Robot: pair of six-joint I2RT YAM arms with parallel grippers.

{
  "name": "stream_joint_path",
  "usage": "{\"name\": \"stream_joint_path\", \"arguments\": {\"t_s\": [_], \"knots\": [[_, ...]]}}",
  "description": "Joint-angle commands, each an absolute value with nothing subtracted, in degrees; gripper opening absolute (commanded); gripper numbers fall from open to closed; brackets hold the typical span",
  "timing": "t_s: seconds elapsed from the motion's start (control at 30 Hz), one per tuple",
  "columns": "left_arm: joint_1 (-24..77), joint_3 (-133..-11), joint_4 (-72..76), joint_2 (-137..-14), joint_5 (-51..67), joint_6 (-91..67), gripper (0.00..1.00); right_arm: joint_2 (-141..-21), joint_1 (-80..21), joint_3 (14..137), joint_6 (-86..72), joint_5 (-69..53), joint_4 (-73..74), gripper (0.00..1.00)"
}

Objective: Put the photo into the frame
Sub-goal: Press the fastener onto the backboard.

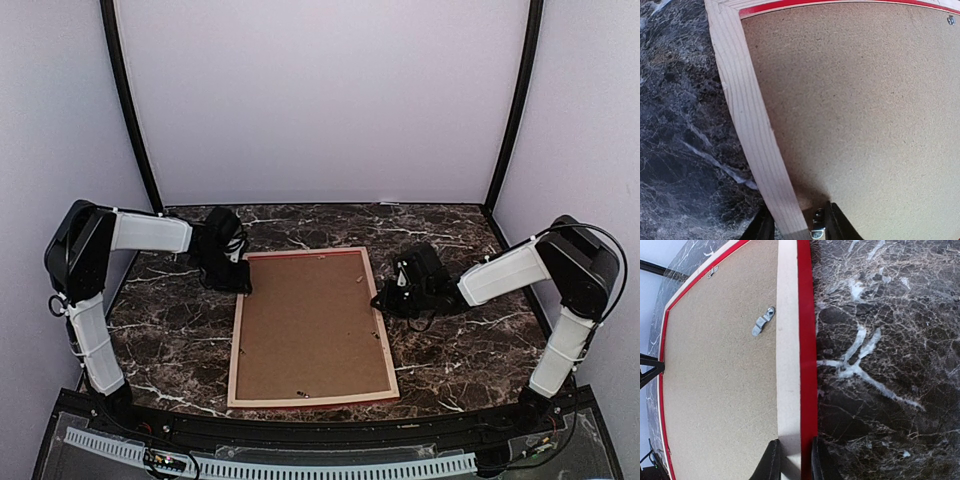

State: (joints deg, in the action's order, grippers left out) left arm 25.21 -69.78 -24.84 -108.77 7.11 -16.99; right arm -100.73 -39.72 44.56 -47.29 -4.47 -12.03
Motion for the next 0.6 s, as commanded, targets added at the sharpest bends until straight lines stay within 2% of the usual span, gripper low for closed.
{"name": "stream_joint_path", "arguments": {"t_s": [0.0,0.57], "knots": [[26.1,-66.1,-29.0,-108.9,9.2,-16.9,0.33,-103.6,-40.5,41.8,-50.0,-6.9,-7.2,0.06],[25.2,-60.2,-27.4,-107.7,11.9,-16.5,0.23,-103.5,-40.5,41.2,-50.2,-6.8,-7.5,0.06]]}}
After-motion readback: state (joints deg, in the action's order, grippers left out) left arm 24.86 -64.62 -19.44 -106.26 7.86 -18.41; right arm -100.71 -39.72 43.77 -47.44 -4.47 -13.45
